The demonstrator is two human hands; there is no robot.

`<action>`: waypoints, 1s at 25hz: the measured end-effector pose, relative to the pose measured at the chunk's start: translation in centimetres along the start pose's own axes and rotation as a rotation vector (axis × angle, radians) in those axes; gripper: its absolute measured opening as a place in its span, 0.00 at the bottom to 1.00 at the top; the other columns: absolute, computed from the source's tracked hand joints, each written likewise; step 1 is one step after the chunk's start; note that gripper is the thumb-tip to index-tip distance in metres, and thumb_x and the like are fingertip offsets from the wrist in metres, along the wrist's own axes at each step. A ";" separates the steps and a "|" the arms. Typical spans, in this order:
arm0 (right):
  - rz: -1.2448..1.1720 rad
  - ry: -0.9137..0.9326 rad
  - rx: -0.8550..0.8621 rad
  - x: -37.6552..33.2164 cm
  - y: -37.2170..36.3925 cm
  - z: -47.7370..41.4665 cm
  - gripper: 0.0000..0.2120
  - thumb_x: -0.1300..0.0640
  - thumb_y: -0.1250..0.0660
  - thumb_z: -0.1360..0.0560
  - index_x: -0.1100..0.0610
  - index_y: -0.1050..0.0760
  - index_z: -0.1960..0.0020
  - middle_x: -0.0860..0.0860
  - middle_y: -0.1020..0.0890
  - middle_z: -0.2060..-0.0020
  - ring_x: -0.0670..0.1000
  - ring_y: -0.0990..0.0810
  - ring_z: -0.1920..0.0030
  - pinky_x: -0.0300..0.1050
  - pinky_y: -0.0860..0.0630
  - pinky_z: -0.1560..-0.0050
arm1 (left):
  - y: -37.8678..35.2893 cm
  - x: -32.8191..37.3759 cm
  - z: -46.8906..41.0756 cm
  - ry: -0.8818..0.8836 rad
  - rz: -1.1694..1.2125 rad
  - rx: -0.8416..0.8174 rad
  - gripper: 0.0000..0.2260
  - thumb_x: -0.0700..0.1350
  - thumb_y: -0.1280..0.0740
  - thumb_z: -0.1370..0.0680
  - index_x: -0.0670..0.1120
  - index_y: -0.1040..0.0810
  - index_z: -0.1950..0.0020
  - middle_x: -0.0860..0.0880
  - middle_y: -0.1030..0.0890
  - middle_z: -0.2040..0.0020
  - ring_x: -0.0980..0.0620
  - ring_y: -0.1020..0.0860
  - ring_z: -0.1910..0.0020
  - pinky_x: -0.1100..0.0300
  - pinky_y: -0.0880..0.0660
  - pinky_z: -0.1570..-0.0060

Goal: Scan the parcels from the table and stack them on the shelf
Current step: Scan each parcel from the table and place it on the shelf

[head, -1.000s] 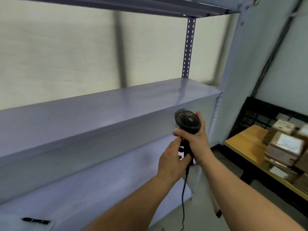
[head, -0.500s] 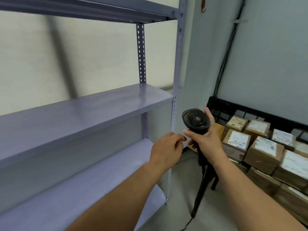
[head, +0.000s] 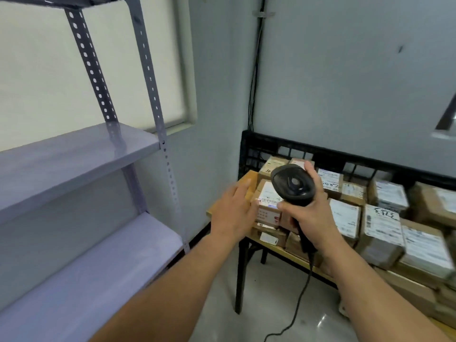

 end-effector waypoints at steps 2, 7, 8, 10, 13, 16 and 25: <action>0.010 -0.021 0.043 1.0 2.1 -0.3 0.48 0.70 0.24 0.32 0.41 0.43 0.24 0.39 0.29 0.38 0.32 0.29 0.40 0.23 0.28 0.51 | -2.2 0.8 -1.1 -0.015 0.017 -0.042 0.24 0.51 0.41 0.18 0.53 0.42 0.23 0.50 0.34 0.27 0.51 0.35 0.30 0.54 0.34 0.35; 0.072 -0.061 0.154 3.0 5.9 -1.5 0.48 0.69 0.24 0.32 0.42 0.44 0.23 0.33 0.30 0.42 0.43 0.32 0.34 0.17 0.35 0.51 | -6.2 0.4 -5.2 -0.016 0.029 -0.098 0.25 0.53 0.41 0.18 0.54 0.44 0.23 0.51 0.36 0.26 0.51 0.35 0.30 0.55 0.32 0.37; 0.081 -0.076 0.182 3.5 6.5 -1.9 0.48 0.69 0.24 0.33 0.41 0.44 0.24 0.32 0.30 0.43 0.46 0.31 0.34 0.19 0.33 0.49 | -7.0 0.2 -6.2 -0.015 0.031 -0.114 0.25 0.53 0.41 0.18 0.54 0.44 0.23 0.51 0.36 0.26 0.50 0.35 0.30 0.55 0.31 0.37; 0.083 -0.102 0.220 4.4 7.4 -2.8 0.48 0.68 0.24 0.33 0.39 0.43 0.24 0.33 0.30 0.43 0.57 0.27 0.35 0.41 0.23 0.41 | -8.4 -0.3 -8.1 -0.022 0.019 -0.153 0.25 0.53 0.42 0.18 0.53 0.45 0.22 0.51 0.37 0.25 0.50 0.35 0.29 0.55 0.32 0.36; 0.085 -0.156 0.247 5.5 8.0 -4.2 0.49 0.67 0.23 0.33 0.36 0.44 0.25 0.36 0.30 0.41 0.63 0.24 0.41 0.61 0.22 0.43 | -10.2 -1.5 -10.8 0.008 0.015 -0.202 0.25 0.54 0.44 0.17 0.53 0.46 0.22 0.51 0.40 0.24 0.50 0.37 0.27 0.54 0.34 0.33; 0.127 -0.186 0.276 6.6 7.8 -6.0 0.49 0.67 0.23 0.33 0.38 0.45 0.24 0.35 0.30 0.42 0.56 0.27 0.34 0.57 0.26 0.35 | -12.5 -3.1 -13.3 0.042 0.017 -0.272 0.26 0.54 0.43 0.18 0.52 0.47 0.21 0.49 0.40 0.24 0.49 0.39 0.26 0.52 0.36 0.31; 0.036 -0.317 0.286 11.2 5.6 -10.0 0.51 0.58 0.22 0.39 0.33 0.44 0.26 0.38 0.28 0.39 0.68 0.28 0.34 0.70 0.29 0.36 | -18.0 -10.0 -18.2 0.288 -0.036 -0.456 0.22 0.58 0.43 0.20 0.44 0.34 0.33 0.45 0.25 0.41 0.46 0.24 0.46 0.49 0.23 0.51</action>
Point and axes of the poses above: each hand's wrist, its own z-axis away from the middle knuckle, its own y-axis out of the back of the hand, x = y × z, the point moved 6 cm from there along -z, towards the middle knuckle
